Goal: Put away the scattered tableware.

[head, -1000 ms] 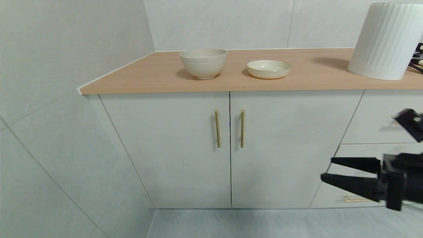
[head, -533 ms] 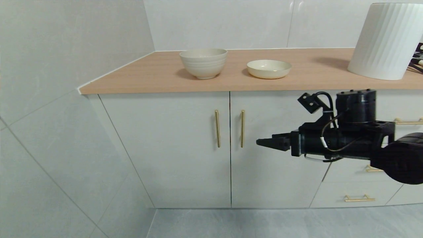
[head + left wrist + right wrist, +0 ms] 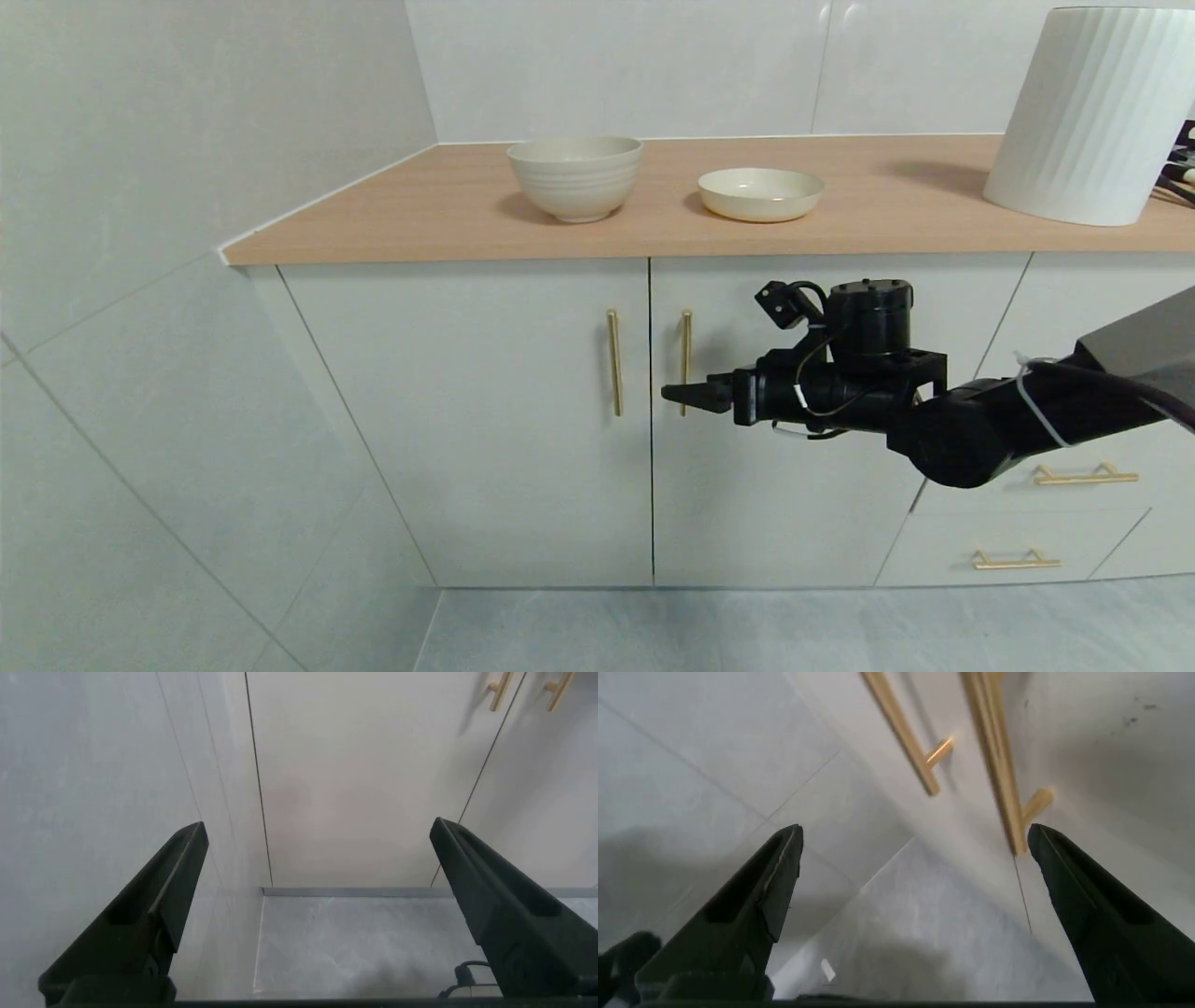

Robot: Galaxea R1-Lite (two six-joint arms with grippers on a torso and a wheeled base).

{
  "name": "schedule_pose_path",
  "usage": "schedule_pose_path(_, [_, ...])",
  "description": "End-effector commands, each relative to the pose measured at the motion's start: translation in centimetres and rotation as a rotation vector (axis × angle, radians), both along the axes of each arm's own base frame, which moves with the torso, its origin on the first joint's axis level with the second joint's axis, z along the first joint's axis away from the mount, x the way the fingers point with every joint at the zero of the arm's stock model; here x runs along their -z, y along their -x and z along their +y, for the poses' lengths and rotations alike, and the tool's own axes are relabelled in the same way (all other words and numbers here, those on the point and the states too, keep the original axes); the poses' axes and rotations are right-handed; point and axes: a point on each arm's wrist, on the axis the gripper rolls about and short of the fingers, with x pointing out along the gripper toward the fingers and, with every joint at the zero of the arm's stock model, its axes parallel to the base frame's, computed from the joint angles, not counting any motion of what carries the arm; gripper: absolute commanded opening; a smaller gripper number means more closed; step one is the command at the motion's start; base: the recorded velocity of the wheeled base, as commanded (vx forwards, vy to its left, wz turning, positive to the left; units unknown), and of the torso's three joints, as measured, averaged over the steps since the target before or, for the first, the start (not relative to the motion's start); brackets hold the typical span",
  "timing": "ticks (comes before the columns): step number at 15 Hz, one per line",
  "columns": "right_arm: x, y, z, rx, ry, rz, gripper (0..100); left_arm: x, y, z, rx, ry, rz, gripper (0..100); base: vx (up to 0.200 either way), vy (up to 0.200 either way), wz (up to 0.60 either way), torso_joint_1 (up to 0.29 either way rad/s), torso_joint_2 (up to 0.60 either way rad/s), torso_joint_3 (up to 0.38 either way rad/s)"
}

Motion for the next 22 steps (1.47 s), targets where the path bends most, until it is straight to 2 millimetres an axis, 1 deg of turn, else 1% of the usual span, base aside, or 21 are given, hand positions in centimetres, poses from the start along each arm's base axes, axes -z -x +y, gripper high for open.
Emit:
schedule_pose_path(1, [1.4,-0.6,0.7,0.005,-0.012,0.003,100,0.0,0.0,0.0,-0.001,-0.001,0.000,100,0.000,0.000,0.00,0.000,0.00,0.000])
schedule_pose_path(3, [1.8,-0.9,1.2,0.043,-0.026,-0.027,100,0.0,0.0,0.0,-0.001,-0.001,0.000,100,0.000,0.000,0.00,0.000,0.00,0.000])
schedule_pose_path(7, [1.3,-1.0,1.6,0.044,-0.078,-0.041,100,0.0,0.0,0.0,-0.001,0.001,0.000,100,0.000,0.000,0.00,0.000,0.00,0.000])
schedule_pose_path(8, [1.5,-1.1,2.0,0.042,-0.095,-0.048,100,0.0,0.0,0.0,-0.001,0.001,0.000,100,0.000,0.000,0.00,0.000,0.00,0.000])
schedule_pose_path(12, [1.8,-1.2,2.3,0.047,-0.114,-0.050,100,0.0,0.0,0.0,-0.001,0.001,0.000,100,0.000,0.000,0.00,0.000,0.00,0.000])
schedule_pose_path(14, [2.2,-1.2,2.8,0.035,-0.116,-0.050,100,0.0,0.0,0.0,-0.001,0.001,0.000,100,0.000,0.000,0.00,0.000,0.00,0.000])
schedule_pose_path(17, [2.3,-0.7,3.5,0.021,-0.139,-0.031,100,0.0,0.0,0.0,-0.001,0.001,0.000,100,0.000,0.000,0.00,0.000,0.00,0.000])
schedule_pose_path(22, [2.4,-0.6,3.5,0.020,-0.146,-0.014,100,0.0,0.0,0.0,-0.001,0.001,0.000,100,0.000,0.000,0.00,0.000,0.00,0.000])
